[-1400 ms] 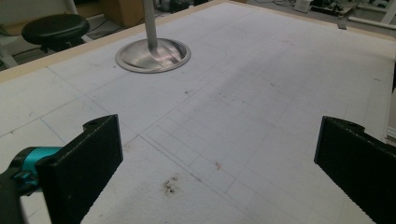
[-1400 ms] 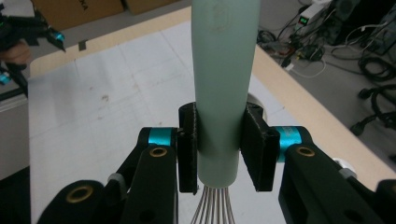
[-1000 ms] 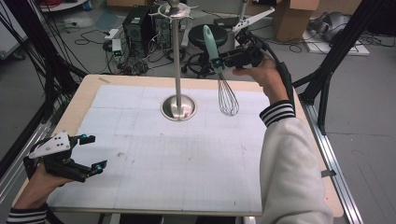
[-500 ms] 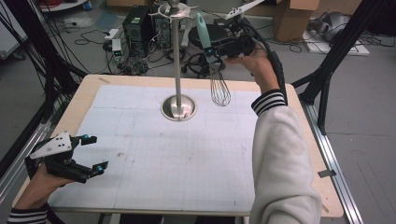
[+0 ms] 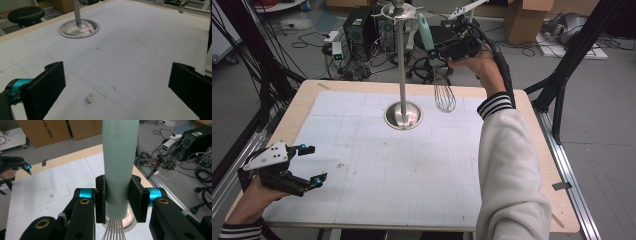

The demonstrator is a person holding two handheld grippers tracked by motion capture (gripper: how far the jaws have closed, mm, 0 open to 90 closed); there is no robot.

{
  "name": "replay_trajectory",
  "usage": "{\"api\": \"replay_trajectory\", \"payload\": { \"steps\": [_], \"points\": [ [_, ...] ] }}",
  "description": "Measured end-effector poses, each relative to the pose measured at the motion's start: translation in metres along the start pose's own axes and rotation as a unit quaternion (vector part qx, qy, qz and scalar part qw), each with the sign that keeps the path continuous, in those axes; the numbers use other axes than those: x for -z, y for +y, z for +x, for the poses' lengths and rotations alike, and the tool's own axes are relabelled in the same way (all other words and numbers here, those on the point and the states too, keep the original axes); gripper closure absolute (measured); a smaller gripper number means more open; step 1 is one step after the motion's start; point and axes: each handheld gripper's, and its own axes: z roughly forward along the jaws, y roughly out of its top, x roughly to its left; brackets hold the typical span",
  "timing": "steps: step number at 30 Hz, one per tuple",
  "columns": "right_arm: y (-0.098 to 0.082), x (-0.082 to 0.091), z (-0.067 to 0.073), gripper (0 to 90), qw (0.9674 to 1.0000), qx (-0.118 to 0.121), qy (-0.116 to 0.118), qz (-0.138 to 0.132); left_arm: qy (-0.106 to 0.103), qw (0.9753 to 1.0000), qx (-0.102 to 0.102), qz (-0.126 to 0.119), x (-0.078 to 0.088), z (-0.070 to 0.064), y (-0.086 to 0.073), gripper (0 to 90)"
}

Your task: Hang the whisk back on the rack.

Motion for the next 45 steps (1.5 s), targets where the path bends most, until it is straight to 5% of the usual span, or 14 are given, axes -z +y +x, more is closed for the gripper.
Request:
{"api": "replay_trajectory", "payload": {
  "steps": [28,37,43,45],
  "points": [
    [0.01,-0.033,-0.001,67.4,0.9998,-0.014,-0.011,0.005,0.003,1.0,-0.001,-0.004,0.004,0.002,0.001,1.7],
    [0.009,-0.028,0.008,30.6,0.9987,-0.017,-0.048,-0.001,0.007,1.0,-0.003,-0.002,0.004,0.001,0.001,1.7],
    [-0.005,-0.016,0.018,0.6,0.9959,-0.043,-0.079,0.004,0.003,1.0,-0.006,-0.003,0.001,-0.003,0.003,1.7],
    [-0.013,-0.01,0.023,0.7,0.9964,-0.042,-0.074,0.002,0.001,1.0,-0.005,-0.003,0.0,-0.004,0.004,1.7]
  ]
}}
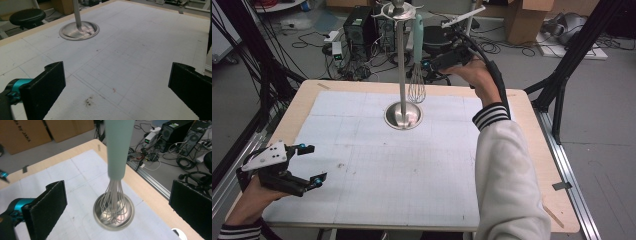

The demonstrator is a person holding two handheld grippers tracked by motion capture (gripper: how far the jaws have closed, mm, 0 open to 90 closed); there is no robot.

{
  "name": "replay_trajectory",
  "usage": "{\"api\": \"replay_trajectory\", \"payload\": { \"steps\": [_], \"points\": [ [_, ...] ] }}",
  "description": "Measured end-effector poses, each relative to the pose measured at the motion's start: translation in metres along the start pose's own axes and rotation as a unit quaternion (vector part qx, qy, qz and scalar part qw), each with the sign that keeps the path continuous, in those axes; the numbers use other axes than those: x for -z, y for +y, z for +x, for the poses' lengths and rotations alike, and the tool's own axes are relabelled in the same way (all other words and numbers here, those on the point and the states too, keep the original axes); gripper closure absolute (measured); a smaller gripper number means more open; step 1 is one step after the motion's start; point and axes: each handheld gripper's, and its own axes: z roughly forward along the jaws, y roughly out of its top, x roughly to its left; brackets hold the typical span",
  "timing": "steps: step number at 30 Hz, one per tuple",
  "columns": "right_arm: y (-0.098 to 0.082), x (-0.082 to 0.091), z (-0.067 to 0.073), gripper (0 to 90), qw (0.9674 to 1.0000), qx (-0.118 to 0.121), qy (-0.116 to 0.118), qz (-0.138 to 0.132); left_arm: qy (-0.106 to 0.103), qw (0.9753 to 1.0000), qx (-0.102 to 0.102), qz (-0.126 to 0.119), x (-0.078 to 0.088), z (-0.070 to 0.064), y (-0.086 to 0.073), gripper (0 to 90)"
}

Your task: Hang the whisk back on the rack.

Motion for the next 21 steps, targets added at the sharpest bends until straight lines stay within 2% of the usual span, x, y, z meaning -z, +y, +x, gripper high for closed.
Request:
{"api": "replay_trajectory", "payload": {
  "steps": [9,13,21],
  "points": [
    [-0.046,0.024,0.018,0.7,1.0,0.002,-0.002,0.002,-0.003,1.0,-0.003,0.0,0.001,-0.003,0.002,1.7],
    [-0.069,0.032,0.021,0.7,1.0,-0.001,0.0,-0.006,-0.004,1.0,-0.006,0.0,0.002,-0.003,0.002,1.7],
    [-0.113,0.046,0.033,0.6,0.9999,0.006,-0.002,-0.014,-0.004,1.0,0.0,0.002,0.0,-0.001,0.0,1.7]
  ]
}}
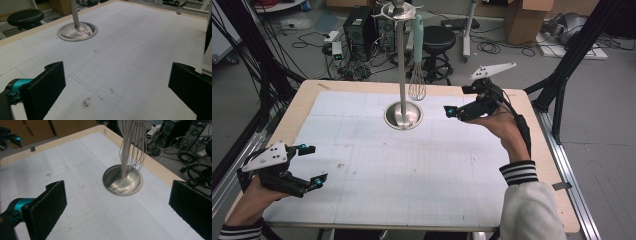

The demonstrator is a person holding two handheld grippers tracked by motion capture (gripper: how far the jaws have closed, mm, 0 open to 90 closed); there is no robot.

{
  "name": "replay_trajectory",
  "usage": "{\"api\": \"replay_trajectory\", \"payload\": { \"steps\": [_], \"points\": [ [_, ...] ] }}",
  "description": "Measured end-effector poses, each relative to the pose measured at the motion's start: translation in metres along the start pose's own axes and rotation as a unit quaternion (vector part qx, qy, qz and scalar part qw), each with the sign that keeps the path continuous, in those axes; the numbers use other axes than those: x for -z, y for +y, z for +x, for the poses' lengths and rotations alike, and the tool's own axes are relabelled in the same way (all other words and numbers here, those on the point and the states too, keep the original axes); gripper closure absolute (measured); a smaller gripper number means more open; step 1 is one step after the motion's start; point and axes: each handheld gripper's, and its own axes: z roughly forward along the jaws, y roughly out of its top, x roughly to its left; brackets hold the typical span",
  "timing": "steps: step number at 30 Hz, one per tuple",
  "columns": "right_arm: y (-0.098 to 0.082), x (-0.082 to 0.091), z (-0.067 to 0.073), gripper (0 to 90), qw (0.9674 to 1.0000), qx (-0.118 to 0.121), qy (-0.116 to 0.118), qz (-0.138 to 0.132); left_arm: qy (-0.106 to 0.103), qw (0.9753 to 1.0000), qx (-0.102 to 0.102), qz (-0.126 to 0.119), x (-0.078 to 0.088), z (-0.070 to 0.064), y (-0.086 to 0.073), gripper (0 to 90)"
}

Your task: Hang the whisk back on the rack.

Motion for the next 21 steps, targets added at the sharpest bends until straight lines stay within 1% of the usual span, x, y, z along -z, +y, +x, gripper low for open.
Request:
{"api": "replay_trajectory", "payload": {
  "steps": [2,4,5,7,8,9,11,13,14,16,17,21],
  "points": [
    [-0.011,0.003,0.003,0.7,1.0,0.0,-0.006,-0.001,-0.001,1.0,0.001,-0.001,-0.001,0.0,0.0,1.7],
    [-0.022,0.006,0.006,0.7,1.0,-0.001,-0.004,-0.004,-0.001,1.0,0.002,-0.001,-0.001,0.0,0.0,1.7],
    [-0.029,0.008,0.007,0.7,0.9999,0.0,-0.01,-0.004,-0.001,1.0,0.001,-0.001,-0.001,0.0,0.0,1.7],
    [-0.039,0.011,0.009,0.6,0.9999,0.001,-0.013,-0.006,-0.002,1.0,0.002,-0.003,-0.002,0.0,-0.001,1.7],
    [-0.045,0.012,0.009,0.7,0.9999,-0.003,-0.015,-0.007,-0.004,1.0,0.002,-0.003,-0.002,0.0,-0.001,1.7],
    [-0.05,0.013,0.01,0.7,0.9998,-0.002,-0.015,-0.011,-0.003,1.0,0.003,-0.002,-0.002,0.0,-0.001,1.7],
    [-0.061,0.017,0.011,0.7,0.9998,-0.006,-0.014,-0.014,-0.002,1.0,0.004,-0.003,-0.002,0.0,-0.002,1.7],
    [-0.071,0.02,0.012,0.7,0.9996,-0.005,-0.016,-0.023,-0.002,1.0,0.004,-0.002,-0.002,0.001,-0.002,1.7],
    [-0.076,0.022,0.013,0.7,0.9994,-0.011,-0.015,-0.028,-0.001,1.0,0.006,-0.002,-0.003,0.001,-0.003,1.7],
    [-0.087,0.026,0.015,0.7,0.999,-0.008,-0.019,-0.039,-0.001,1.0,0.007,-0.002,-0.003,0.002,-0.004,1.7],
    [-0.092,0.028,0.016,0.7,0.9989,-0.011,-0.018,-0.043,0.0,1.0,0.008,-0.001,-0.003,0.002,-0.005,1.7],
    [-0.113,0.036,0.02,0.7,0.9979,-0.017,-0.026,-0.058,0.0,0.9999,0.012,0.002,-0.005,0.004,-0.008,1.7]
  ]
}}
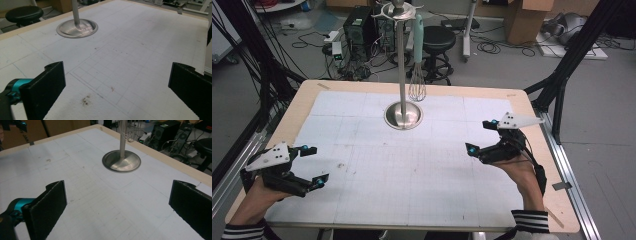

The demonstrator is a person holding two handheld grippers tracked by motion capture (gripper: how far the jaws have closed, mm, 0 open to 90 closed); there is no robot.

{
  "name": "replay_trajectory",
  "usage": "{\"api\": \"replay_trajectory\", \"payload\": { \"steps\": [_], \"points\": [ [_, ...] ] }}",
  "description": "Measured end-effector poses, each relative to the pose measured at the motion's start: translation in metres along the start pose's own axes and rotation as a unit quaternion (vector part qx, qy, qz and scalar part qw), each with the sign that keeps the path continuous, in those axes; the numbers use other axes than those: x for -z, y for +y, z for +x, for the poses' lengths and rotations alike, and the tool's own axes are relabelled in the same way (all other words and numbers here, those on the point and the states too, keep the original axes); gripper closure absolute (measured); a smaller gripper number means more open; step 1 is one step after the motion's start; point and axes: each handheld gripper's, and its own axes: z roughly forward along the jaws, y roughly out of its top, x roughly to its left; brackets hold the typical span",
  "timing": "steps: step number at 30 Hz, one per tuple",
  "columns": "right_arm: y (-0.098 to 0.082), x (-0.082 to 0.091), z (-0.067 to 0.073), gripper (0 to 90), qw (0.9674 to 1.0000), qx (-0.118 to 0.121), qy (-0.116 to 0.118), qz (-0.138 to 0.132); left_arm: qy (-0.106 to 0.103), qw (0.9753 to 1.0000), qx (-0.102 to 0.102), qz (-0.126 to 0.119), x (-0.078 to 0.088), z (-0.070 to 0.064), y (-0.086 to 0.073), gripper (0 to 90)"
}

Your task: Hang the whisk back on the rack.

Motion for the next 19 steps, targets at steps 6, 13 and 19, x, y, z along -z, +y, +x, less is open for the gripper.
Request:
{"api": "replay_trajectory", "payload": {
  "steps": [6,13,19],
  "points": [
    [-0.032,0.009,0.003,0.7,0.9997,-0.009,-0.01,-0.023,0.003,1.0,0.004,0.003,-0.001,0.002,-0.003,1.7],
    [-0.061,0.013,0.0,0.7,0.9982,-0.027,-0.017,-0.051,0.002,1.0,0.003,0.005,-0.002,0.003,-0.004,1.7],
    [-0.061,0.015,-0.001,0.7,0.9982,-0.03,-0.017,-0.049,0.003,1.0,0.004,0.005,-0.003,0.004,-0.004,1.7]
  ]
}}
